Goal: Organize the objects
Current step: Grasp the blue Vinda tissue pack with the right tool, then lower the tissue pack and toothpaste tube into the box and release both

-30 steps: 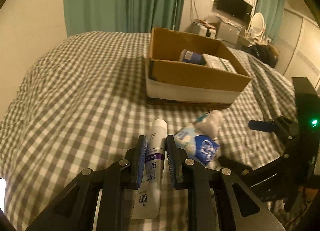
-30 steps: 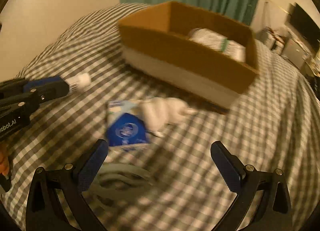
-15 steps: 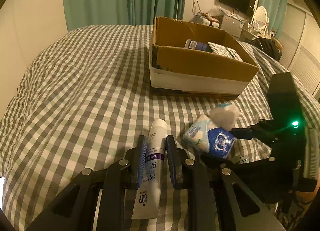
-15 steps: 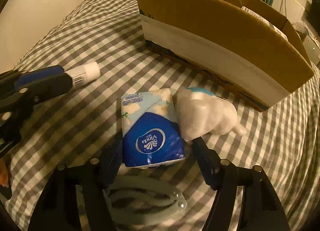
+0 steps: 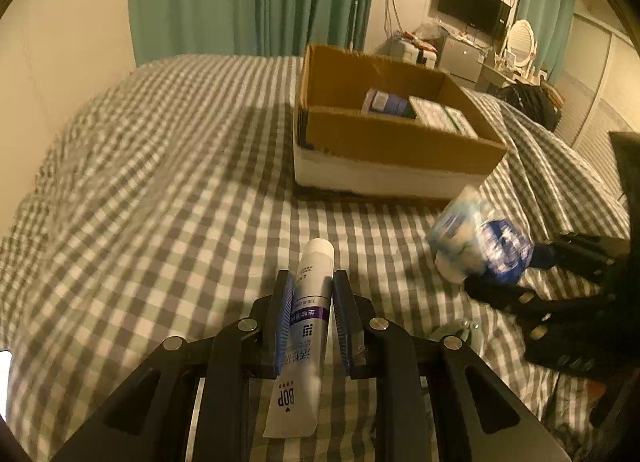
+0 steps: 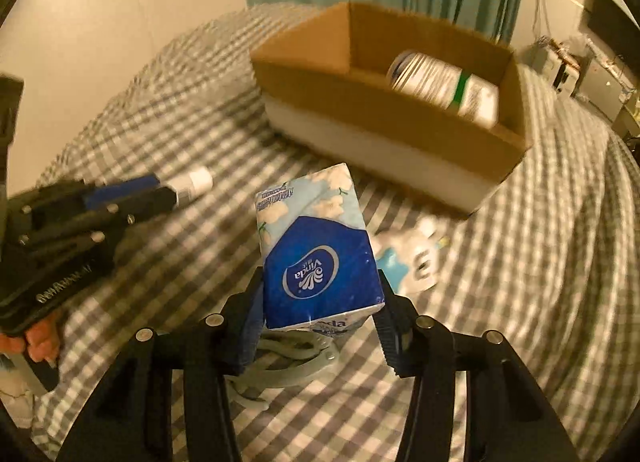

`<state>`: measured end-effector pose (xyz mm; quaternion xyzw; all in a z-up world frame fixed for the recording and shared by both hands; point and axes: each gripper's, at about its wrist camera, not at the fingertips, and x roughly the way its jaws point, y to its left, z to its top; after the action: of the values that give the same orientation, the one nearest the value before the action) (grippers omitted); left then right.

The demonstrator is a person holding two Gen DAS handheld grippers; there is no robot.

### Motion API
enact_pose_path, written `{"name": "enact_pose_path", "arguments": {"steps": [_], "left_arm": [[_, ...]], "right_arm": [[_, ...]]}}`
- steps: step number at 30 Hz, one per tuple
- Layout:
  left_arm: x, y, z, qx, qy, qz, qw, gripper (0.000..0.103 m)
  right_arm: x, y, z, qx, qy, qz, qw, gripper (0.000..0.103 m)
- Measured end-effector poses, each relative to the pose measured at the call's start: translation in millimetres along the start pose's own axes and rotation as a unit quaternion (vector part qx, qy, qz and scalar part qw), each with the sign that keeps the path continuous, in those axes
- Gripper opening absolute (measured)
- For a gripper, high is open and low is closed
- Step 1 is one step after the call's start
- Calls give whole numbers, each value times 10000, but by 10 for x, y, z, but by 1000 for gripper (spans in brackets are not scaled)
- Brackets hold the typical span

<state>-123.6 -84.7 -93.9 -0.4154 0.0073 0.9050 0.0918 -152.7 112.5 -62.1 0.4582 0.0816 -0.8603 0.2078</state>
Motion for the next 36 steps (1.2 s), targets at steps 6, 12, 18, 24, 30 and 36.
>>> {"name": "enact_pose_path", "arguments": {"steps": [6, 12, 18, 24, 30, 36], "left_arm": [[-389, -110, 326, 187, -539, -98, 9983, 20], [-669, -186, 891, 289, -1157, -111, 9928, 20], [-782, -226, 1474, 212, -1498, -383, 9877, 20], [-596, -276, 1981, 231, -1597, -370, 9862, 20], [-198, -293, 2077, 283, -1513, -379, 9874, 20], [387, -407, 1835, 491, -1056, -237, 9929, 20]], "right_arm": [[-429, -170, 253, 113, -469, -115, 9988, 49], [-871, -357, 683, 15, -935, -458, 9946, 49], [-1178, -431, 1194, -164, -1290, -621, 9896, 49], [-1235, -595, 1735, 73, -1472, -493, 9879, 49], [-847, -620, 2007, 58, -1383, -553, 9888, 49], [-228, -677, 1815, 136, -990, -542, 9935, 49]]}}
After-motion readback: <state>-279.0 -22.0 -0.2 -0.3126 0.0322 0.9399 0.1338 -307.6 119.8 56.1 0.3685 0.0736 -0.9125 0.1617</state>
